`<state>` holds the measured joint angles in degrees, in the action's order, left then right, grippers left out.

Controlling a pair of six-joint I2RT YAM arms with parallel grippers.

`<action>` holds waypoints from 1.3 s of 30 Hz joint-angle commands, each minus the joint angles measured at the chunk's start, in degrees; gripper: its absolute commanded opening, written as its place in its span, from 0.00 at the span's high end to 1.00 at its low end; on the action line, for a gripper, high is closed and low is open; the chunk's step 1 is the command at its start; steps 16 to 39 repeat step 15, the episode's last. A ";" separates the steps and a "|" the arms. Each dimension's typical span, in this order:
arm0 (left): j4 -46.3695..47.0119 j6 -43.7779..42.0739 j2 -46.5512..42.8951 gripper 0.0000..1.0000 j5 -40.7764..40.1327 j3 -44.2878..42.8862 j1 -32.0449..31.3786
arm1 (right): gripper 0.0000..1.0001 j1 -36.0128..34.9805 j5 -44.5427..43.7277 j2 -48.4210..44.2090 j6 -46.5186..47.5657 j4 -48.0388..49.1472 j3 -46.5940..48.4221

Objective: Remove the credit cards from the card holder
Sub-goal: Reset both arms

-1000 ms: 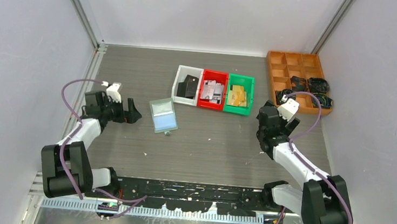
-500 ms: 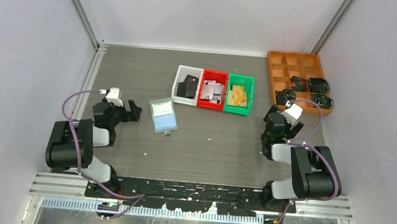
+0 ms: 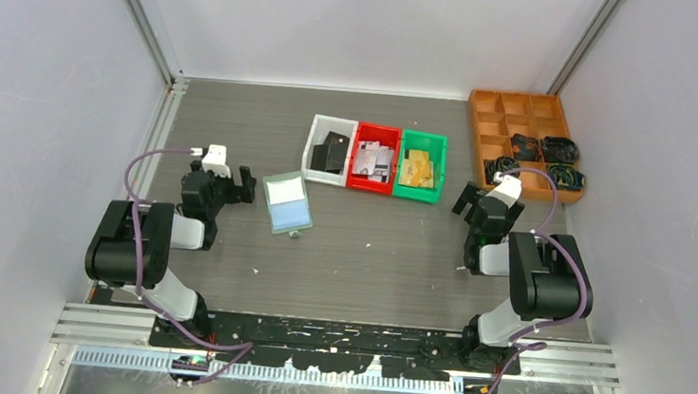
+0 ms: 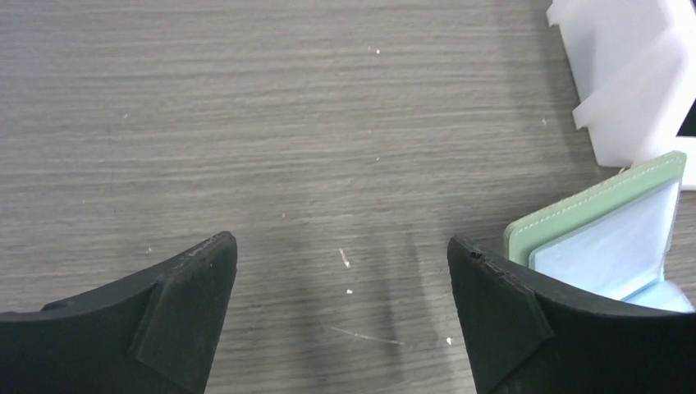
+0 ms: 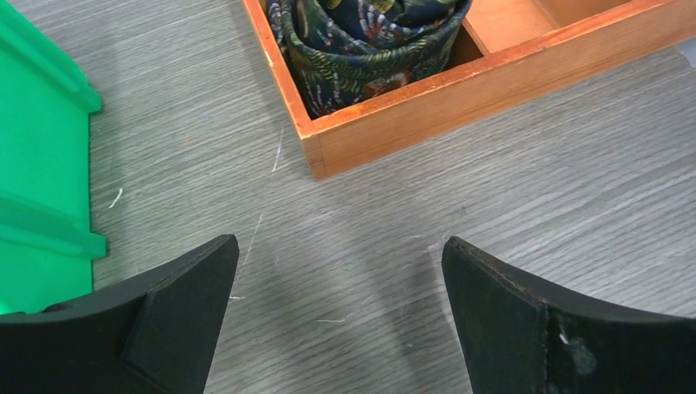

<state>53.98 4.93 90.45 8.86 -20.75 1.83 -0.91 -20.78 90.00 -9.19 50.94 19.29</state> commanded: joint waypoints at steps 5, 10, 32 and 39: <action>-0.56 -2.28 -1.68 0.00 -3.77 -0.43 -0.33 | 0.00 0.12 2.29 -1.30 0.41 2.82 0.93; -0.54 -2.29 -1.70 0.00 -3.77 -0.43 -0.33 | 0.00 0.12 2.69 -0.94 0.50 2.43 1.44; -0.54 -2.29 -1.69 0.00 -3.77 -0.43 -0.31 | 0.01 0.12 2.77 -1.11 0.47 2.45 1.31; -0.54 -2.29 -1.69 0.00 -3.77 -0.43 -0.31 | 0.01 0.12 2.77 -1.11 0.47 2.45 1.31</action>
